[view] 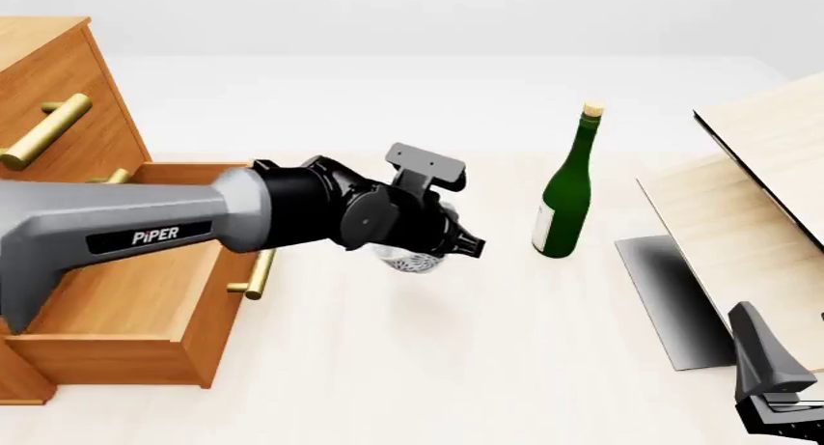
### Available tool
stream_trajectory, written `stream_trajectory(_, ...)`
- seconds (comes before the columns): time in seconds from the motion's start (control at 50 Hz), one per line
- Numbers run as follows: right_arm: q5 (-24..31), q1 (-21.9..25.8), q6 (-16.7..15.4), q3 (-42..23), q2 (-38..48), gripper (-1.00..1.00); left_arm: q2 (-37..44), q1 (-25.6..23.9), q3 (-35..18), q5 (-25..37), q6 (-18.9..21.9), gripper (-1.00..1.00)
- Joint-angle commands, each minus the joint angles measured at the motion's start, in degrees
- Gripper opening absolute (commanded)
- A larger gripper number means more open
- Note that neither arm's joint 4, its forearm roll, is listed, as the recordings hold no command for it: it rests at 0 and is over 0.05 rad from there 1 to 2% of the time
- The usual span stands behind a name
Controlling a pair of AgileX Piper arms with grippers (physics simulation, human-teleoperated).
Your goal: Put the bowl in the bottom drawer of the cabinet.
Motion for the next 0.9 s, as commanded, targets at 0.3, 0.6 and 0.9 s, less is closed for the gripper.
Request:
stream_trajectory(0.3,0.0,0.0,-0.01,0.0,0.0,1.0,-9.82,1.76,5.92,-3.25,0.46,-1.0)
stream_trajectory(0.6,0.0,-0.01,0.0,0.0,0.0,1.0,-15.05,3.99,6.29,-0.87,1.86,-1.0)
stream_trajectory(0.9,0.01,0.0,0.0,0.0,-0.01,1.0,-20.72,7.83,9.84,-0.4,3.06,-1.0)
